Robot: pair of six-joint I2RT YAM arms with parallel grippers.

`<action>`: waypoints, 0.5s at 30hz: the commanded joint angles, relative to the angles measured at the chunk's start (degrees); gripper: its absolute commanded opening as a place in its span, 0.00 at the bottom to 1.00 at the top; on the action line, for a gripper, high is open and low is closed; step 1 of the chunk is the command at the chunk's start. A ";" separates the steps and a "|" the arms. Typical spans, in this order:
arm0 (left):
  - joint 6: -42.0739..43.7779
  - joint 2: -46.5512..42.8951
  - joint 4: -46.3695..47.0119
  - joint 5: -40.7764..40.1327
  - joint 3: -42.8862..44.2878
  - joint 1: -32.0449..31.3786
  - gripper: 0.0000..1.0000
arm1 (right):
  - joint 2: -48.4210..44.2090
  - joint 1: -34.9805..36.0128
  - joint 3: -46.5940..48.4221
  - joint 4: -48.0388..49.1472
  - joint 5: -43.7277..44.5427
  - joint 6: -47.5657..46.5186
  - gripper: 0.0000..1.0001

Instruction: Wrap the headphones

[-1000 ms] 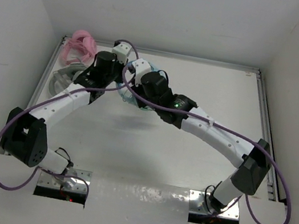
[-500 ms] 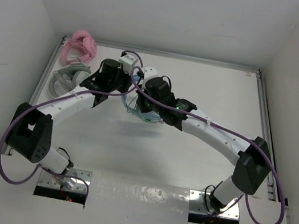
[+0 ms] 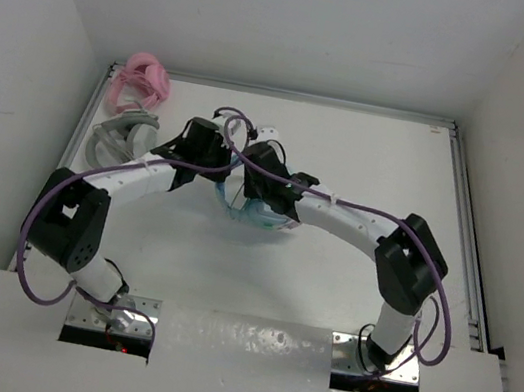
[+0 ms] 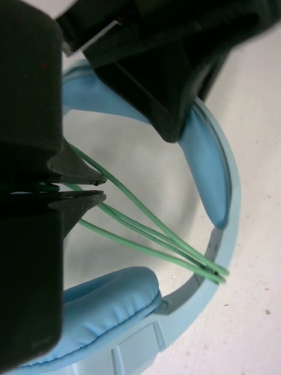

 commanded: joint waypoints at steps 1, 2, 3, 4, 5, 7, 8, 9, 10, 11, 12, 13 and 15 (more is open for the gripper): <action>-3.47 -1.48 -0.14 7.21 -1.88 -2.13 0.00 | 0.98 -2.98 -2.13 4.20 8.02 5.54 0.00; -3.66 -1.39 0.13 7.74 -1.98 -2.13 0.00 | 1.07 -3.15 -3.18 6.39 7.15 6.07 0.00; -3.83 -1.21 0.22 8.70 -1.98 -2.22 0.00 | 1.24 -3.16 -4.24 7.10 6.62 7.12 0.00; -4.18 -0.52 -0.30 8.98 -1.89 -2.22 0.00 | 2.03 -3.16 -4.25 7.46 6.26 7.48 0.00; -4.27 0.01 -0.48 9.06 -1.54 -2.22 0.00 | 2.47 -3.16 -3.90 7.20 5.48 7.91 0.00; -4.89 1.68 -1.01 8.89 -1.54 -2.13 0.00 | 4.13 -3.16 -2.41 5.46 4.77 9.41 0.00; -5.06 2.38 -1.10 8.72 -1.80 -2.22 0.00 | 4.75 -3.24 -1.79 4.66 4.68 10.11 0.00; -5.24 3.78 -1.01 7.93 -1.98 -2.22 0.00 | 5.28 -3.16 -1.18 4.22 5.11 11.25 0.00; -5.59 4.41 -1.01 7.49 -1.98 -2.22 0.00 | 5.72 -3.16 -1.09 3.95 5.38 11.78 0.00; -5.77 4.93 -0.84 6.61 -1.89 -2.31 0.00 | 6.33 -3.16 -0.91 3.77 5.81 11.87 0.05; -6.03 6.07 -0.84 6.43 -1.63 -2.31 0.00 | 6.69 -3.16 -0.56 3.69 5.99 11.61 0.11; -6.21 6.60 -1.01 6.17 -1.46 -2.31 0.00 | 7.04 -3.16 -0.04 2.55 6.08 11.44 0.16; -6.38 7.83 -0.93 5.90 -1.19 -2.22 0.00 | 8.27 -3.16 2.41 1.06 6.35 10.56 0.29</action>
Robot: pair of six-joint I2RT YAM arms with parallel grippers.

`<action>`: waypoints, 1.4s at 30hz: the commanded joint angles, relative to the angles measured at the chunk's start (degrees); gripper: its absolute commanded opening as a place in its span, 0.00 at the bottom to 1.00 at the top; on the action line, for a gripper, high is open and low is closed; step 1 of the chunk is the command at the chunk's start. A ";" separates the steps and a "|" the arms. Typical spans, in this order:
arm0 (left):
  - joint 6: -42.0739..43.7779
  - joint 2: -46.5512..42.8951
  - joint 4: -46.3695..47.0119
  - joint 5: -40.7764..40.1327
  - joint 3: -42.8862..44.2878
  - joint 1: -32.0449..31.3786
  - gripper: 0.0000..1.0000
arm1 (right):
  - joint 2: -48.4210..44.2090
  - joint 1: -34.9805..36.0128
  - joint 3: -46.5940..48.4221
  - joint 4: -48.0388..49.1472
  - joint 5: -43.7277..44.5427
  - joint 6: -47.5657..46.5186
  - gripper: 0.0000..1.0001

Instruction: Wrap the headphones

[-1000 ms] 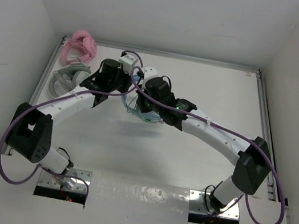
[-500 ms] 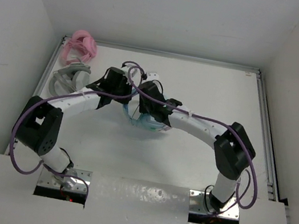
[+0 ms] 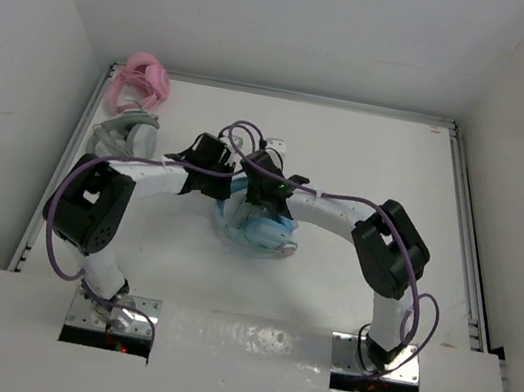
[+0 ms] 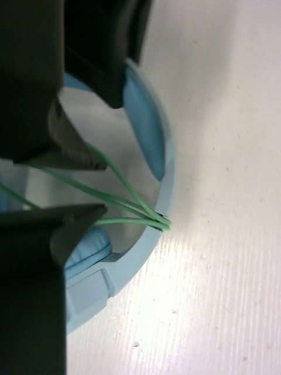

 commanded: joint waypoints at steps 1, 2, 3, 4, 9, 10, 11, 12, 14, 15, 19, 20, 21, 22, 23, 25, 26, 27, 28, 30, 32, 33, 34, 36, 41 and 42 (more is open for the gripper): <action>-1.84 0.28 0.71 4.55 0.69 -1.28 0.00 | 1.34 -1.52 5.36 -1.94 4.07 -0.44 0.34; -1.75 0.45 0.80 4.46 0.69 -1.19 0.00 | 2.04 -1.43 7.10 -2.82 4.16 -1.40 0.35; -1.75 0.72 0.89 4.28 0.69 -1.19 0.00 | 2.40 -1.43 7.90 -3.62 4.33 -1.93 0.35; -1.58 0.81 0.63 4.02 0.60 -1.28 0.00 | 2.66 -1.52 8.52 -4.84 4.51 -2.63 0.35; -1.13 1.51 0.54 3.23 0.51 -1.19 0.00 | 4.51 -1.43 13.53 -7.92 3.72 -7.99 0.36; -1.22 1.68 0.63 3.32 0.60 -1.28 0.00 | 4.77 -1.43 15.28 -9.32 4.07 -8.87 0.37; -1.22 2.03 0.54 3.40 0.60 -1.19 0.00 | 5.04 -1.52 15.99 -10.03 4.42 -10.01 0.37; -1.31 2.39 0.54 3.58 0.86 -1.28 0.00 | 4.95 -1.43 16.96 -10.82 4.42 -10.89 0.37; -1.31 3.09 0.45 3.76 1.13 -1.19 0.00 | 4.17 -1.17 18.28 -10.83 2.68 -14.75 0.38; -1.40 3.35 0.63 3.58 1.22 -1.19 0.00 | 2.42 -1.08 18.20 -9.96 1.10 -16.25 0.39; -1.75 3.88 1.07 2.96 1.39 -1.19 0.00 | -5.84 1.81 11.55 -5.22 -4.19 -27.22 0.42; -1.75 3.88 1.07 2.96 1.57 -1.19 0.00 | -7.86 3.82 9.69 -3.64 -3.58 -32.73 0.44; -1.75 3.97 1.07 2.88 1.66 -1.19 0.00 | -12.23 4.89 7.58 -0.58 -3.23 -35.40 0.46; -1.75 3.88 0.98 2.44 1.66 -1.19 0.00 | -14.45 6.73 3.65 0.93 -3.05 -40.56 0.48; -1.75 3.80 1.15 2.26 1.57 -1.19 0.00 | -16.56 7.27 1.95 2.08 -2.61 -42.35 0.53; -1.66 3.79 1.33 1.82 1.57 -1.19 0.00 | -23.33 7.97 -2.43 3.58 -4.27 -46.03 0.55; -1.49 3.88 1.33 1.74 1.66 -1.11 0.00 | -25.61 7.89 -3.68 3.23 -6.71 -47.27 0.57; -1.40 3.97 1.42 1.65 1.66 -1.19 0.00 | -27.90 7.89 -5.08 2.88 -8.48 -48.85 0.58; -1.40 4.14 1.50 1.47 1.57 -1.11 0.00 | -32.18 7.97 -7.88 2.62 -9.97 -52.52 0.58; -1.31 4.50 1.33 1.38 1.92 -1.19 0.00 | -35.81 8.06 -10.44 0.09 -17.75 -57.98 0.56; -1.05 4.85 1.33 1.47 2.09 -1.19 0.00 | -39.16 7.98 -13.35 -3.08 -23.85 -68.26 0.62; -1.05 4.68 1.42 1.30 2.01 -1.19 0.00 | -39.61 8.06 -14.49 -5.97 -28.49 -71.08 0.68; -1.05 4.76 1.50 1.21 1.92 -1.19 0.00 | -39.52 7.98 -14.67 -7.74 -31.23 -77.54 0.69; -1.05 4.41 1.77 1.12 1.83 -1.19 0.00 | -37.07 8.06 -13.72 -16.22 -39.55 -89.31 0.70; -1.22 4.41 1.86 0.94 2.01 -1.19 0.00 | -22.94 11.48 -5.02 -32.24 -37.87 -97.20 0.57; -1.22 4.50 1.86 0.94 2.09 -1.19 0.00 | -18.21 14.10 -3.35 -33.32 -35.33 -99.21 0.55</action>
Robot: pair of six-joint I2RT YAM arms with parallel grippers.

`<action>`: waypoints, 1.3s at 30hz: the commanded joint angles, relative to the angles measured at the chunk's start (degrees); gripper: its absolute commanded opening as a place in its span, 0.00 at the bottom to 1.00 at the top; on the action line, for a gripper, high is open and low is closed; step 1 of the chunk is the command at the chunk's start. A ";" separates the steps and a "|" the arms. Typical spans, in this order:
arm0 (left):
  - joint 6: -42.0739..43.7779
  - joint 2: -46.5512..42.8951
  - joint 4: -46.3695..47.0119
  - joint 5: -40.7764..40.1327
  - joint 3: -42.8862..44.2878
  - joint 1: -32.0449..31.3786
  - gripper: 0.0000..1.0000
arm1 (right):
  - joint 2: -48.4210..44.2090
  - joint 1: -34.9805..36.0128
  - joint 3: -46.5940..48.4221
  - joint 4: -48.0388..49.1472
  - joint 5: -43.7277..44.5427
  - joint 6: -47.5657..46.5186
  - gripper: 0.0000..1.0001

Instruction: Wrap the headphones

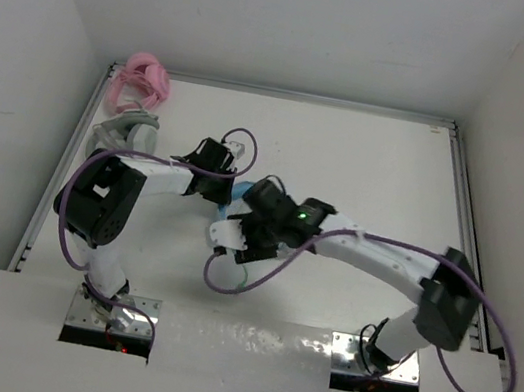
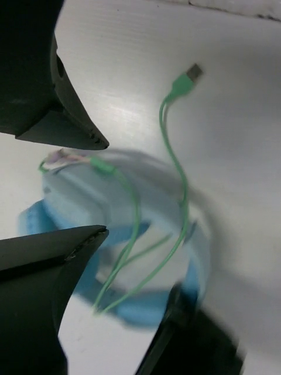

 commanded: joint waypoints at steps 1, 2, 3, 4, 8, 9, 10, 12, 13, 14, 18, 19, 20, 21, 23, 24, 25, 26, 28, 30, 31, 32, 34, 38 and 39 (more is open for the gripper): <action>-0.37 0.10 1.46 -0.02 1.83 -0.69 0.00 | 9.13 4.97 5.01 -12.61 1.17 -12.52 0.53; -0.37 0.02 1.46 0.07 1.83 -0.69 0.00 | 11.49 5.50 4.75 -11.83 3.19 -13.31 0.52; -0.28 -0.07 1.46 0.16 1.75 -0.69 0.00 | 12.04 5.94 3.27 -10.52 3.38 -13.93 0.52; -0.28 -0.07 1.46 0.16 1.66 -0.60 0.00 | 12.31 6.20 2.12 -8.68 3.39 -14.63 0.52; -0.20 -0.25 1.46 0.24 1.66 -0.69 0.00 | 11.61 7.70 -3.59 1.25 3.12 -17.71 0.48; -0.20 -0.16 1.46 0.33 1.66 -0.69 0.00 | 12.13 8.48 -3.95 1.45 3.12 -18.41 0.48; -0.28 -0.16 1.46 0.51 1.66 -0.69 0.00 | 12.48 8.84 -3.86 1.45 3.12 -18.42 0.48; -0.28 0.19 1.38 0.59 1.92 -0.69 0.00 | 14.40 9.28 -2.90 0.84 2.34 -18.51 0.48; -0.37 0.28 1.29 0.51 2.01 -0.60 0.00 | 15.38 9.28 -2.37 0.22 1.90 -18.51 0.48; -0.37 0.37 1.29 0.51 2.10 -0.60 0.00 | 16.34 9.28 -1.85 -0.83 1.72 -18.24 0.48; -0.37 0.28 1.20 0.68 1.92 -0.51 0.00 | 19.86 9.45 -0.26 -1.01 -1.70 -16.93 0.47; -0.37 0.37 1.11 0.60 1.92 -0.60 0.00 | 20.39 9.54 -0.17 -0.93 -2.06 -16.66 0.46; -0.37 0.28 1.03 0.60 1.92 -0.60 0.00 | 21.27 9.63 0.00 -1.45 -2.24 -16.40 0.46; -0.37 0.19 1.11 0.68 2.01 -0.60 0.00 | 21.62 10.07 0.00 -1.80 -2.41 -15.87 0.45; -0.37 0.19 1.11 0.77 2.01 -0.60 0.00 | 22.15 10.60 -0.43 -2.07 -2.68 -15.34 0.45; -0.37 0.19 1.11 0.69 2.01 -0.60 0.00 | 22.24 11.12 -0.52 -2.07 -2.77 -14.73 0.44; -0.37 0.28 1.03 0.77 2.10 -0.60 0.00 | 22.33 11.30 -0.61 -1.55 -3.29 -14.20 0.42; -0.46 0.28 1.02 0.86 2.10 -0.60 0.00 | 22.85 11.30 -0.61 -1.37 -3.73 -13.68 0.41; -0.46 0.28 1.03 0.86 2.10 -0.60 0.00 | 23.47 11.30 -0.52 -1.19 -3.82 -12.44 0.32; -0.37 0.19 0.94 0.68 2.10 -0.60 0.00 | 24.61 11.39 0.18 -1.62 -3.56 -11.30 0.24; -0.28 0.11 0.85 0.60 2.10 -0.60 0.00 | 24.96 11.39 0.53 -2.93 -3.56 -11.12 0.21; -0.28 0.02 0.85 0.51 2.10 -0.60 0.00 | 25.49 11.30 1.23 -3.56 -3.73 -10.60 0.15; -0.28 -0.07 0.85 0.51 2.27 -0.60 0.00 | 25.84 11.39 1.67 -5.22 -4.08 -9.89 0.06; -0.37 0.11 0.85 0.68 2.27 -0.60 0.00 | 26.63 11.39 1.94 -5.85 -3.73 -7.01 0.00; -0.37 0.11 0.85 0.77 2.27 -0.60 0.00 | 27.07 11.39 2.20 -5.76 -3.65 -5.86 0.00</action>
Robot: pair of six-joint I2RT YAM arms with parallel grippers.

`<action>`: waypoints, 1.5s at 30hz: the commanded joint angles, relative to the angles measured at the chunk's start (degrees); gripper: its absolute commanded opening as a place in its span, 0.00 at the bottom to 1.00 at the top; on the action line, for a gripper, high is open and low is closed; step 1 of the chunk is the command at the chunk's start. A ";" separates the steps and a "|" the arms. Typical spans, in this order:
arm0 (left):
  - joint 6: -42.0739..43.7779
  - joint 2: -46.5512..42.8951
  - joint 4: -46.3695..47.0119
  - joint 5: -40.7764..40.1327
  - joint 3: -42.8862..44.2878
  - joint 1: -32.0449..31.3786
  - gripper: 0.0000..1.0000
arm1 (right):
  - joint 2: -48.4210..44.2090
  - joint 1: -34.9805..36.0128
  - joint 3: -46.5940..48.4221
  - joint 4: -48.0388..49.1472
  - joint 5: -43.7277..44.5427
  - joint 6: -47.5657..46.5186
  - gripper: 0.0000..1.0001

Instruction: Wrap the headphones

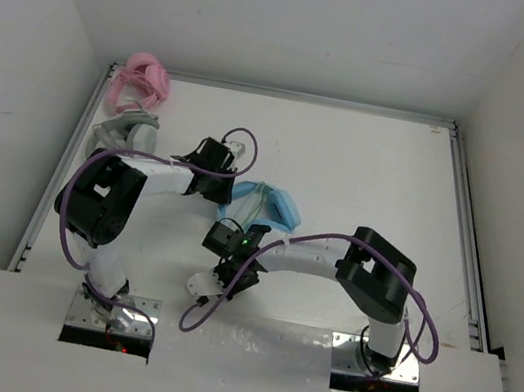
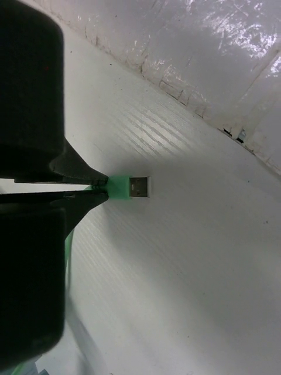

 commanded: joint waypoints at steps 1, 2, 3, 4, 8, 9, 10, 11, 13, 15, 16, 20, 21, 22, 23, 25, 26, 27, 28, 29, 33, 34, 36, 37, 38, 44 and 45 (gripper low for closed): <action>-0.37 -0.07 0.83 0.75 1.92 -0.58 0.00 | 3.21 0.51 0.65 -1.39 -1.81 4.33 0.00; -0.37 0.02 0.83 0.75 2.01 -0.58 0.00 | 3.12 0.51 0.91 -1.13 -1.90 5.56 0.00; -0.28 -0.07 0.74 0.75 2.01 -0.58 0.00 | 2.42 0.42 0.83 0.36 -1.98 6.27 0.00; -0.28 -0.16 0.74 0.75 2.01 -0.58 0.00 | 1.89 0.42 0.48 1.59 -2.16 6.88 0.00; -0.37 -0.33 0.83 0.66 2.01 -0.58 0.00 | -2.41 -0.46 -2.94 8.71 -4.09 13.63 0.00; -0.37 -0.42 0.83 0.75 2.01 -0.58 0.00 | -4.42 -0.81 -3.65 11.94 -6.27 15.14 0.00; -0.37 -0.51 0.83 0.66 2.01 -0.58 0.00 | -5.31 -1.25 -5.22 13.71 -7.25 16.54 0.00; -0.37 -0.51 0.83 0.66 2.01 -0.58 0.00 | -6.19 -2.04 -6.11 15.21 -7.95 19.52 0.00; -0.37 -0.42 0.83 0.75 2.01 -0.58 0.00 | -8.73 -3.18 -8.82 19.78 -9.80 22.86 0.00; -0.37 -0.42 0.65 0.66 2.01 -0.58 0.00 | -10.49 -4.06 -10.94 23.03 -10.68 25.33 0.00; -0.37 -0.33 0.65 0.66 2.01 -0.58 0.00 | -11.37 -4.50 -13.47 26.96 -11.56 26.65 0.00; -0.63 -0.16 0.91 0.31 1.92 -0.58 0.00 | -17.60 -8.28 -22.79 43.04 -12.27 39.38 0.00; -0.72 0.02 0.91 0.05 1.92 -0.58 0.00 | -18.75 -8.98 -28.21 53.44 -12.01 42.54 0.00; -0.72 0.02 1.00 -0.04 1.84 -0.49 0.00 | -19.98 -10.20 -31.14 60.07 -9.05 49.19 0.00; -0.90 0.11 1.09 -0.13 1.83 -0.58 0.00 | -21.82 -10.48 -34.38 73.62 -6.49 52.47 0.00; -1.16 0.46 1.00 -0.22 1.83 -0.49 0.00 | -22.37 -10.74 -40.82 85.31 1.91 61.27 0.00; -1.25 0.72 1.00 -0.22 1.92 -0.58 0.00 | -21.50 -10.83 -42.05 92.58 4.06 63.29 0.00; -1.34 0.81 0.92 -0.13 2.01 -0.49 0.00 | -20.79 -10.83 -42.06 95.09 5.73 66.62 0.00; -1.42 0.90 0.74 -0.22 2.10 -0.49 0.00 | -19.92 -10.83 -41.98 97.55 7.23 67.96 0.00; -1.43 1.07 0.74 -0.13 2.10 -0.58 0.00 | -19.04 -10.75 -41.89 101.84 9.42 69.10 0.00; -1.34 0.72 0.65 -0.65 1.92 -0.58 0.00 | -15.16 -10.74 -40.66 109.00 15.50 76.14 0.00; -1.25 0.72 0.74 -0.74 1.84 -0.58 0.00 | -14.99 -10.74 -40.40 109.53 16.20 77.45 0.00; -1.34 0.46 0.82 -0.83 1.75 -0.58 0.00 | -15.33 -10.66 -39.60 109.88 19.01 80.61 0.00; -1.34 0.46 1.00 -1.01 1.83 -0.58 0.00 | -15.69 -10.66 -39.43 109.88 20.85 82.20 0.00; -1.34 0.46 1.00 -1.09 1.75 -0.58 0.00 | -16.04 -10.66 -39.69 109.54 23.13 83.43 0.00; -1.16 -0.15 1.09 -1.45 1.75 -0.58 0.00 | -19.90 -11.18 -39.69 104.00 38.78 83.53 0.00; -1.08 -0.16 1.18 -1.45 1.75 -0.67 0.00 | -19.99 -11.97 -39.52 103.65 39.67 83.53 0.00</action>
